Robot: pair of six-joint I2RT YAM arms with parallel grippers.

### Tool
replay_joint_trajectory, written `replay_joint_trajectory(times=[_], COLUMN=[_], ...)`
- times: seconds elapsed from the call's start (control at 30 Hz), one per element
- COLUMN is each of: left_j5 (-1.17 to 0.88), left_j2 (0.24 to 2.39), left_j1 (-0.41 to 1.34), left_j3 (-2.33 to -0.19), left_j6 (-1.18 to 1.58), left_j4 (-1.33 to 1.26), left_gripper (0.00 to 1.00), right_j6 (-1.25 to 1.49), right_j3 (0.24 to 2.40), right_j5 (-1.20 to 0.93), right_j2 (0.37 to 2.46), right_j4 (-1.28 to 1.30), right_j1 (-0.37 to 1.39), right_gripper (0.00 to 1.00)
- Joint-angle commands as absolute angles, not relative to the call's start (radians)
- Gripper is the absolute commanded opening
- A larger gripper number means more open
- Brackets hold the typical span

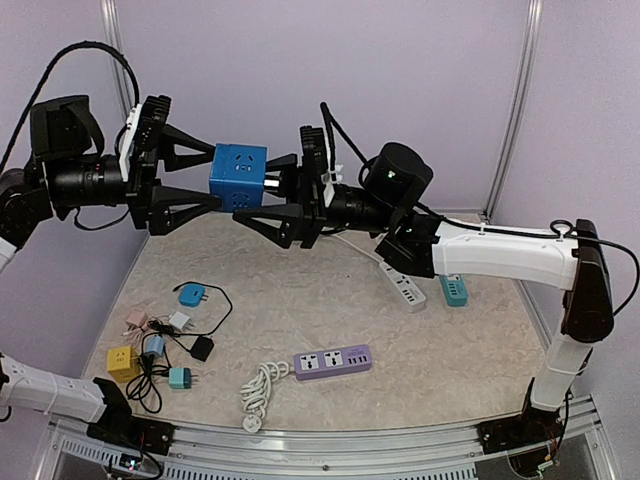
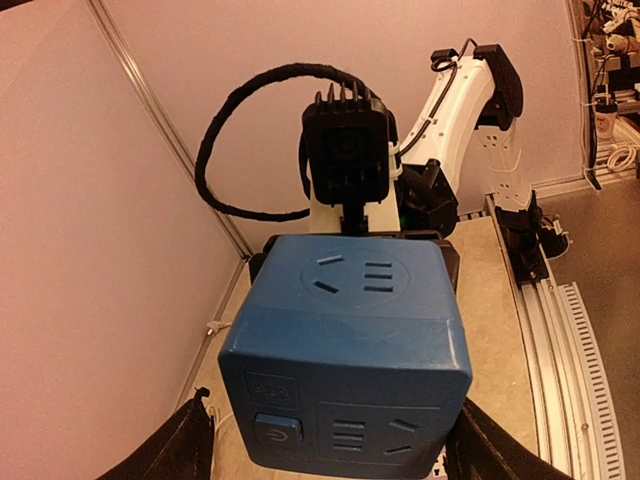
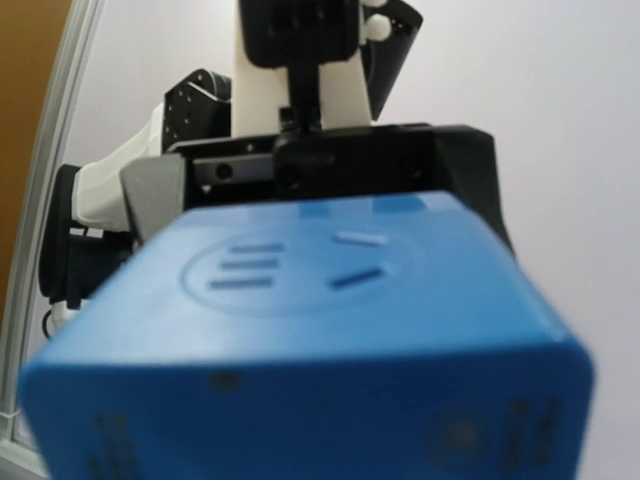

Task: Insert the plug
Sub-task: Adjust the plug.

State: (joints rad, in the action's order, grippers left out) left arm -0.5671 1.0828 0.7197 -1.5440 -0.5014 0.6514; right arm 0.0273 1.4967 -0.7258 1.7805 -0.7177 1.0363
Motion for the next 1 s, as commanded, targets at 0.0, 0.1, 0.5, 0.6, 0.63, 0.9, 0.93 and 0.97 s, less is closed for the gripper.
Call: replay_joint_trajectory(times=[0.0, 0.1, 0.5, 0.6, 0.63, 0.9, 0.93, 0.97], left_j5=[-0.563, -0.566, -0.578, -0.528, -0.498, -0.164, -0.115, -0.073], left_j2=[1.097, 1.097, 1.114, 1.113, 1.115, 1.206, 1.221, 1.232], left_j1=[0.733, 0.745, 0.774, 0.775, 0.775, 0.782, 0.792, 0.806], left_j3=[-1.575, -1.564, -1.591, -1.601, -1.610, -1.749, -1.755, -1.765], left_j6=[-0.513, -0.534, -0.519, -0.475, -0.460, -0.585, -0.583, -0.581], left_j4=[0.636, 0.656, 0.653, 0.657, 0.669, 1.061, 1.081, 1.102], left_gripper=[0.74, 0.75, 0.15, 0.00, 0.00, 0.00, 0.00, 0.00], right_j6=[0.025, 0.016, 0.011, -0.012, -0.020, -0.360, -0.384, -0.401], right_j3=[1.532, 1.542, 1.557, 1.557, 1.556, 1.606, 1.620, 1.630], right_j5=[-0.764, -0.762, -0.748, -0.724, -0.719, -0.475, -0.446, -0.418], right_j2=[1.804, 1.805, 1.804, 1.792, 1.786, 1.648, 1.644, 1.640], right_j4=[-0.740, -0.720, -0.657, -0.604, -0.567, 0.170, 0.225, 0.255], right_j1=[1.044, 1.044, 1.043, 1.034, 1.027, 0.993, 0.994, 0.993], right_gripper=[0.00, 0.00, 0.00, 0.09, 0.33, 1.00, 1.00, 1.00])
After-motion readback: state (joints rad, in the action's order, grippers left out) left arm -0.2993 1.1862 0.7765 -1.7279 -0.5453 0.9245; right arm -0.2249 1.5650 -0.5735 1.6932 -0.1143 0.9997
